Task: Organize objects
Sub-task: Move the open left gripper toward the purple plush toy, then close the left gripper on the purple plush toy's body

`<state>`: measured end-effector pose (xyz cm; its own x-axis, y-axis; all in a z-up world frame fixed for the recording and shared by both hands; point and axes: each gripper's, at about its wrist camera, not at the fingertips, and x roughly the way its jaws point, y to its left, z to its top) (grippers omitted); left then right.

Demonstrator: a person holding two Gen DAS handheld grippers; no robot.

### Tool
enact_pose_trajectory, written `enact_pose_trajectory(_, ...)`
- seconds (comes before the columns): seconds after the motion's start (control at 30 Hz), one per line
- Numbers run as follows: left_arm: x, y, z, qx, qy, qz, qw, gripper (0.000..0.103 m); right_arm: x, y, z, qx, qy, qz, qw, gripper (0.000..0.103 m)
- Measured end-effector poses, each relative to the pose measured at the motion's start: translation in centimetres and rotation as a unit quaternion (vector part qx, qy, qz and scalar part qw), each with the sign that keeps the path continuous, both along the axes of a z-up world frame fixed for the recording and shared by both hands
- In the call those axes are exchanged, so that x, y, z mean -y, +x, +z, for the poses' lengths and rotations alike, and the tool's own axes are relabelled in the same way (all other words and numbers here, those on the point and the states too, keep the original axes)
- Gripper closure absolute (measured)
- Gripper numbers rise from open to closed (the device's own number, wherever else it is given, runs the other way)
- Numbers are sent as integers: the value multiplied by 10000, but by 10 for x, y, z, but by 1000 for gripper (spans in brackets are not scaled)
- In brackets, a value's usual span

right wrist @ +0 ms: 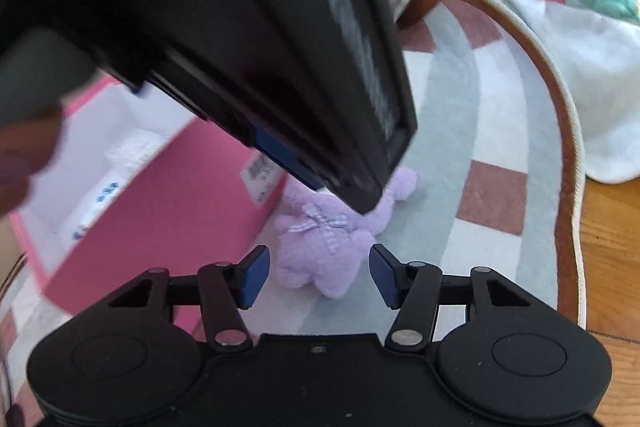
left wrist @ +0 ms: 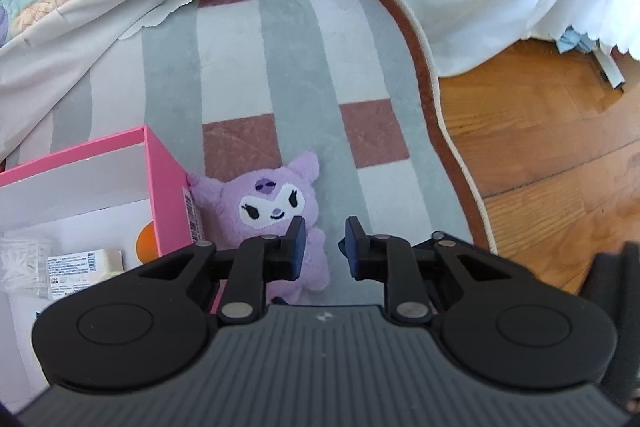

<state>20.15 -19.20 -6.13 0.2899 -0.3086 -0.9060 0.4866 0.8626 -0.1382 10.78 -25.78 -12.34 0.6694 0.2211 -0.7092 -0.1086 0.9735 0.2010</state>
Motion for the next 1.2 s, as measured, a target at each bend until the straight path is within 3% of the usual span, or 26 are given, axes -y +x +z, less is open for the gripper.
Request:
enact_pose_trajectory(0.2,-2,0,2,6,-84,26,10000,83,0,3,-16,-19,292,-115,9995,41)
enact_pose_trajectory(0.33,-8,-1,4,10,-224,97,9997,83,-10,-1,-13,-98,71,-11,9999,56)
enact_pose_trajectory(0.5,-8,-8,7,0,-450,43,9990,83,-6,-15,-4,-103,187,-82,9997,63)
enact_pose_trajectory(0.63,-2,-21,7,57,-487,-74,9988,82,-2,-35,2,-187,110,-91,9997,63)
enact_pose_trajectory(0.9,9,-50,-8,-352,-496,-167,9980,82,17,-85,6,-371,334,-181,9986,63)
enact_pose_trajectory(1.1,4,-73,-13,-402,-531,-138,9977,81,26,-110,6,-525,163,-163,9984,62)
enact_pose_trajectory(1.2,1,-84,-17,-431,-587,-139,9972,79,26,-116,4,-623,15,-41,9980,57)
